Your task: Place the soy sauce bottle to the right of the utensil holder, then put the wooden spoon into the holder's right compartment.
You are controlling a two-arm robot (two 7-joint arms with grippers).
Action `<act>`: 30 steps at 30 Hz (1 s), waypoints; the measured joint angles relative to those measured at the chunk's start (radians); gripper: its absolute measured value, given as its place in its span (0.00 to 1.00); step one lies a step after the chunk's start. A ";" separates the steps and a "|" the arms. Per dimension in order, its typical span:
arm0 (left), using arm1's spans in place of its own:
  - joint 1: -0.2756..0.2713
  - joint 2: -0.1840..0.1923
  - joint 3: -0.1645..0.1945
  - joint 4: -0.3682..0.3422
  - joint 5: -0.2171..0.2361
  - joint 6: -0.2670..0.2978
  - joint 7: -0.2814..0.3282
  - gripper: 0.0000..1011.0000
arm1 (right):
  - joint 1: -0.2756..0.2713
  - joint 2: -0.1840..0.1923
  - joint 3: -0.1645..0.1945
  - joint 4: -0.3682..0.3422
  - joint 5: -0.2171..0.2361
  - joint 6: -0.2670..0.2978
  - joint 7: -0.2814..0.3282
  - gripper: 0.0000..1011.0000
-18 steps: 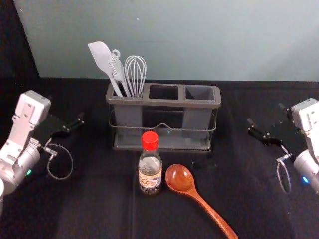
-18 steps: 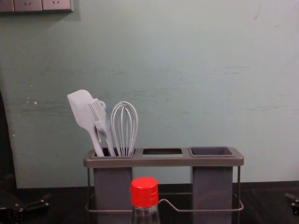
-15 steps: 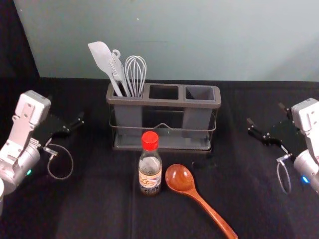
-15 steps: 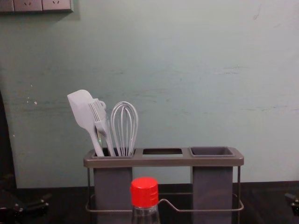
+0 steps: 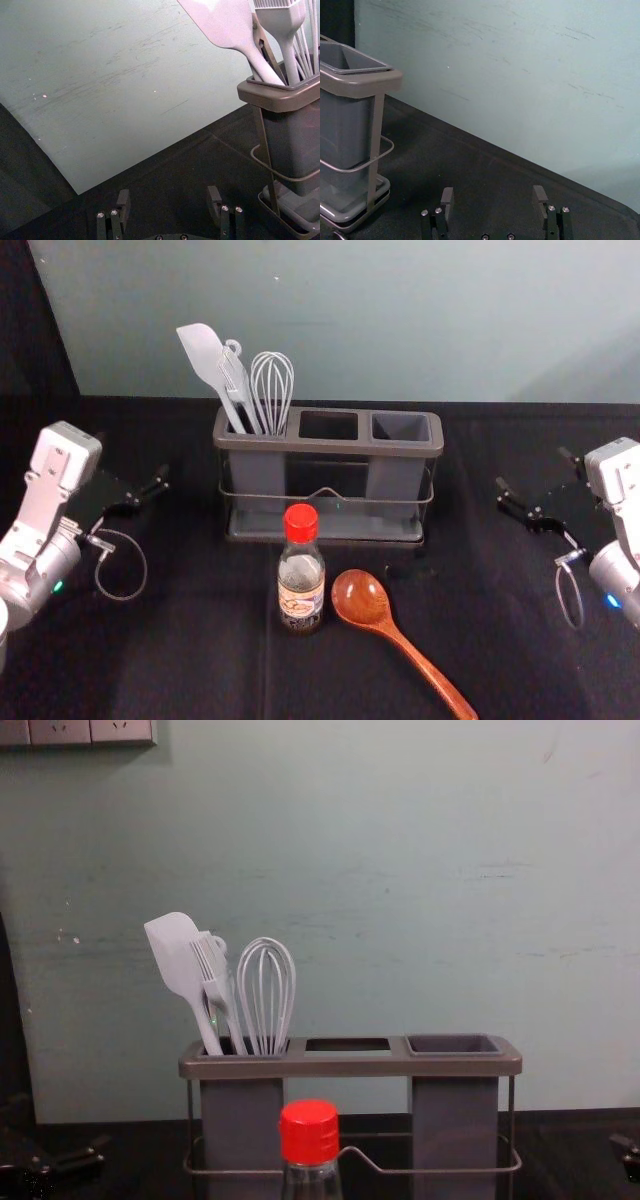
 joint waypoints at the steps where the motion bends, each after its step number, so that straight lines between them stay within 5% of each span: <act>1: 0.000 0.000 0.000 0.000 0.000 0.000 0.000 0.99 | 0.000 0.000 0.000 0.000 0.000 0.000 0.000 0.99; 20: 0.000 0.000 0.000 0.000 0.000 0.000 0.000 0.99 | -0.001 0.000 0.002 0.000 0.000 -0.002 0.001 0.99; 30: 0.000 0.000 0.000 0.000 0.000 0.000 0.000 0.99 | -0.050 0.019 0.060 -0.053 0.015 -0.053 0.030 0.99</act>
